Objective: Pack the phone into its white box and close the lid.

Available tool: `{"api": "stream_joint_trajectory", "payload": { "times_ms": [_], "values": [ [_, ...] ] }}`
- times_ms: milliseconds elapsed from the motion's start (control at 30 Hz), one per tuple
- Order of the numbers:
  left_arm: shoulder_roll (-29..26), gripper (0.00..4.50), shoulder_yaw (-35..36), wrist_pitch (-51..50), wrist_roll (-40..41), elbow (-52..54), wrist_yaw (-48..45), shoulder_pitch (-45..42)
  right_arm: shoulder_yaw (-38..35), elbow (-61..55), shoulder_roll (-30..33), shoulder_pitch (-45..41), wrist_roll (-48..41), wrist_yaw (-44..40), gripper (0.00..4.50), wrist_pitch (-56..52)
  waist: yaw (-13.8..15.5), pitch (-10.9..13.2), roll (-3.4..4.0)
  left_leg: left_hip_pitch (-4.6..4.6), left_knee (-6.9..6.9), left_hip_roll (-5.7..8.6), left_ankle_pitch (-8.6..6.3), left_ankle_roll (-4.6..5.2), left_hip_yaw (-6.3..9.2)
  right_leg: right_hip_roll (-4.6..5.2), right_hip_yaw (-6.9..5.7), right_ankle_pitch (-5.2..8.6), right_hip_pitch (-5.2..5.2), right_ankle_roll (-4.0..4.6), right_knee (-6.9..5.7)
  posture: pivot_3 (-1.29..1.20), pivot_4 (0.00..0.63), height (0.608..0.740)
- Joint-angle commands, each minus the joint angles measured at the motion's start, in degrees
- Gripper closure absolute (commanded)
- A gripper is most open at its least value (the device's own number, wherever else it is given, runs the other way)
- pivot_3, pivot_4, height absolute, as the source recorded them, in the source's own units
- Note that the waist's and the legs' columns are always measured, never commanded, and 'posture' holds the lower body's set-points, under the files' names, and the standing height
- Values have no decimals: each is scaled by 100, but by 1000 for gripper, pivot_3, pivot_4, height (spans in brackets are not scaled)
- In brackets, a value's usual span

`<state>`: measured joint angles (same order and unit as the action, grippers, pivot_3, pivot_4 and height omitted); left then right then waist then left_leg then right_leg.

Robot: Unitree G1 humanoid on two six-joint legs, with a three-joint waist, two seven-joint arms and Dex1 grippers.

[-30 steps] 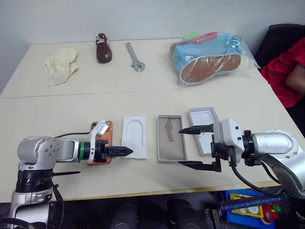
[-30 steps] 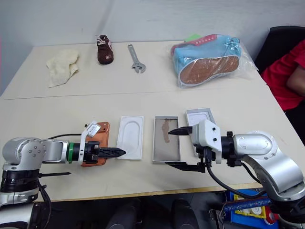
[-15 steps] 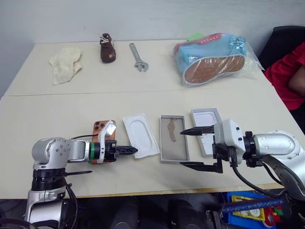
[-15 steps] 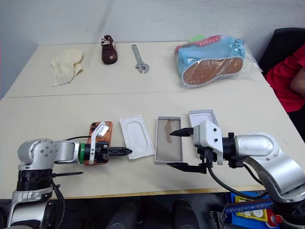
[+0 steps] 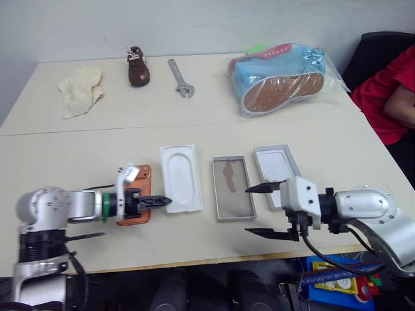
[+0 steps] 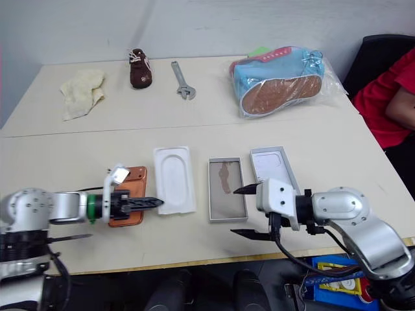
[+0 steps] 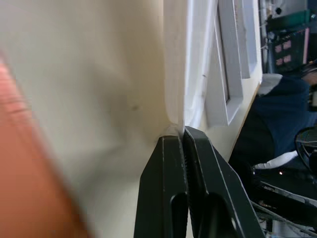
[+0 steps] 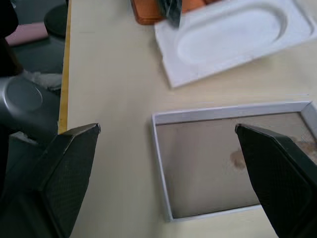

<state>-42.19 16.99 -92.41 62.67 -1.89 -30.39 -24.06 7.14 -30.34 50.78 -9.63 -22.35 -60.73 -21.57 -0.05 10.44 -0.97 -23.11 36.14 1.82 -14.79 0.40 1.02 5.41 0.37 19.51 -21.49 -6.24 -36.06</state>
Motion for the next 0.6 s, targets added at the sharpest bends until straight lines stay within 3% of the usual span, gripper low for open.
{"api": "stream_joint_trajectory", "payload": {
  "times_ms": [33,167,400,600],
  "values": [
    [-437,4500,-121,-9,765,223,-523,13,520,376,-261,-26,575,2,547,522,-7,-2,-4,0,0,0,0,1,0,1,0,0,1,0,3,0,150,740],
    [-461,4500,-339,-9,1183,370,-345,-58,1053,1169,-666,-194,1240,65,1897,1116,1,-2,-4,0,0,1,-1,1,1,6,2,0,2,0,5,0,150,740],
    [-130,4500,-362,-9,1583,478,329,72,1241,1801,-978,-384,1609,-79,4402,1948,-14,-2,-4,-1,0,1,1,-2,2,2,0,0,-1,0,1,0,150,740],
    [316,4500,-443,-9,2073,537,1040,201,1423,1662,-1043,-412,1434,-604,4482,2316,-9,-2,-6,-1,3,1,3,-5,1,0,-2,0,0,0,-3,0,150,740]
  ]
}}
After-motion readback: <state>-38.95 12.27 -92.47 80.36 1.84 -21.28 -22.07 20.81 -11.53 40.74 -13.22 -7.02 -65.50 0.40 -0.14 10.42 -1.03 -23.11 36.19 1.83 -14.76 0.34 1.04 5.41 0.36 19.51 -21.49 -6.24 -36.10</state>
